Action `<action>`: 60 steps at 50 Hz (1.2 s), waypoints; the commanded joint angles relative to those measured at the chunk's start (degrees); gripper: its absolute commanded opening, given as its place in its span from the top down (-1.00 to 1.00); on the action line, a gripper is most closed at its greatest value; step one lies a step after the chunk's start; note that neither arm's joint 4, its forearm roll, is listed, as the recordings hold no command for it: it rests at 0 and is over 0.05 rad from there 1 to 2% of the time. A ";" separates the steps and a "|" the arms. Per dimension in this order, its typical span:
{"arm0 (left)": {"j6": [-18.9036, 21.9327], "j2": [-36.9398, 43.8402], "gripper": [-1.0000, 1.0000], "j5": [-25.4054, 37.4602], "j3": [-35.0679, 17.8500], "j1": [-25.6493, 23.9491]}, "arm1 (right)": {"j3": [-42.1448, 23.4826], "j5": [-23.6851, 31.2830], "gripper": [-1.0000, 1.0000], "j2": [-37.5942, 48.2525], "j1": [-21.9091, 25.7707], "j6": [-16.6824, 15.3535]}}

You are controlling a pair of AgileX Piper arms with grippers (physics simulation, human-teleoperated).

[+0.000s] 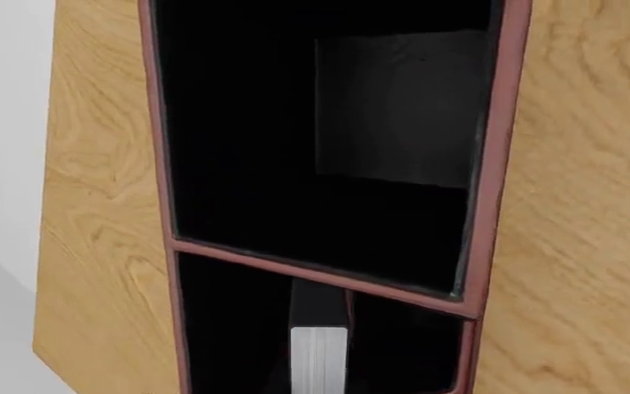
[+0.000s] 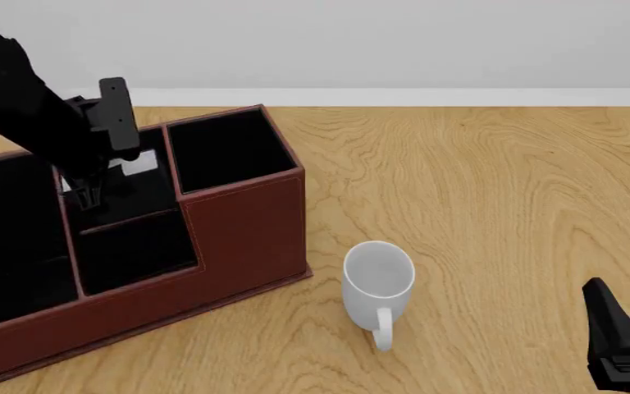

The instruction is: Pick up the book and place it in the front compartment of the caddy.

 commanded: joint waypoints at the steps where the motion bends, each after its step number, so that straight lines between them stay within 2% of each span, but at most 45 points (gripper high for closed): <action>1: 0.42 2.00 1.00 -3.65 1.46 -0.14 | 0.00 -0.01 -1.00 0.00 -0.01 0.00; 11: 1.23 4.24 1.00 -5.28 1.65 0.61 | 0.00 0.00 -1.00 0.00 0.00 0.00; 14: 0.84 5.27 1.00 -5.68 0.08 0.82 | 0.00 -0.01 -1.00 0.00 -0.01 0.00; 16: 1.87 5.22 1.00 -6.03 0.38 1.42 | 0.00 0.00 -1.00 0.00 -0.01 0.00; 17: 1.67 5.36 -1.00 -5.64 0.29 1.39 | 0.00 -0.02 -1.00 0.00 0.00 0.00; 21: 3.40 5.53 -1.00 -6.65 0.69 2.60 | 0.00 0.00 -1.00 0.00 -0.01 -0.01; 40: 4.55 5.62 -1.00 -6.97 -1.64 3.89 | 0.00 -0.01 -1.00 0.00 0.01 0.00; 54: 3.86 2.74 -1.00 -4.01 -3.93 2.48 | 0.00 0.00 -1.00 0.00 -0.01 0.00; 57: 5.09 1.12 -1.00 -3.71 -3.34 3.00 | 0.00 0.00 -1.00 0.00 0.00 0.01; 60: 4.61 -0.33 -1.00 -2.71 -3.13 1.97 | 0.00 -0.01 -1.00 0.00 0.00 0.00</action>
